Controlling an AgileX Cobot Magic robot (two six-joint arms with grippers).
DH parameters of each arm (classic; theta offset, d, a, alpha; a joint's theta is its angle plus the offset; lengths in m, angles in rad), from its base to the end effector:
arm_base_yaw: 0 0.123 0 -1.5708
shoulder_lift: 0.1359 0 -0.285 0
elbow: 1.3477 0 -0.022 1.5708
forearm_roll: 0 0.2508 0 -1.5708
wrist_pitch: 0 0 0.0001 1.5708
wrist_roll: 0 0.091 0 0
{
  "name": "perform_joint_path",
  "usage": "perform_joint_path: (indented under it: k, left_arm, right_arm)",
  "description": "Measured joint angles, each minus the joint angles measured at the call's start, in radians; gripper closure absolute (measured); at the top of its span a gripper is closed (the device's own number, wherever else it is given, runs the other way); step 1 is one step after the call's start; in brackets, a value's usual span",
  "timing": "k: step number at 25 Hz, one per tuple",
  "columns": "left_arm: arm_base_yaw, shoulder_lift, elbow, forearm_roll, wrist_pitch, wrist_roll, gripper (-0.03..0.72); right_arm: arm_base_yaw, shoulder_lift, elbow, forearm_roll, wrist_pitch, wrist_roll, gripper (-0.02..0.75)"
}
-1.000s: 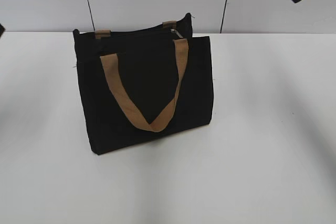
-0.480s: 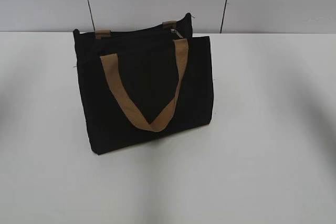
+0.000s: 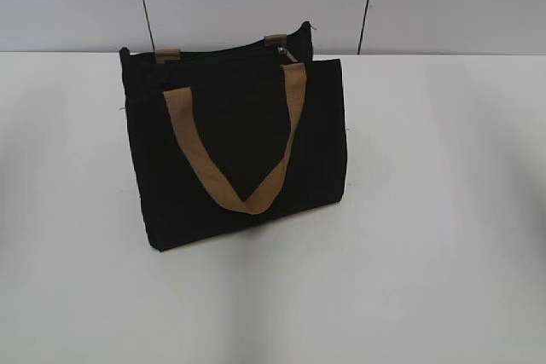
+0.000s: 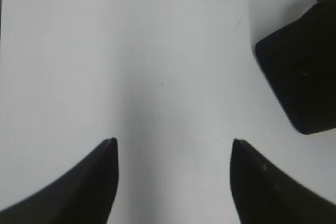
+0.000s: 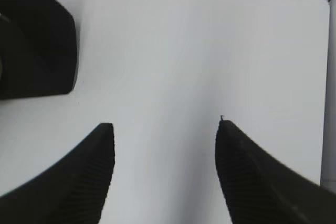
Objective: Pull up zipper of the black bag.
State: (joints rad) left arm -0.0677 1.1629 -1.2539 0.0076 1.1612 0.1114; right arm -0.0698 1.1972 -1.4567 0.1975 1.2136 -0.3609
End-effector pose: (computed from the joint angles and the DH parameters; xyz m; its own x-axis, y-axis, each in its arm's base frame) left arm 0.2163 -0.0140 0.3878 -0.8175 0.1699 -0.5502 0.1582 0.9850 0.0691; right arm 0.2202 0.0014 0.4380 -0.7098 -0.2331 -0.6647 -0.2659 0.9625 -0.0536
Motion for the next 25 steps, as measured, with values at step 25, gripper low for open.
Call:
perform_joint_path:
  k: [25]
  left_arm:
    - [0.0,-0.728,0.681,-0.025,-0.132,-0.034,0.191]
  right_arm:
    - [-0.002,-0.757,0.957,0.042,-0.111,0.01,0.275]
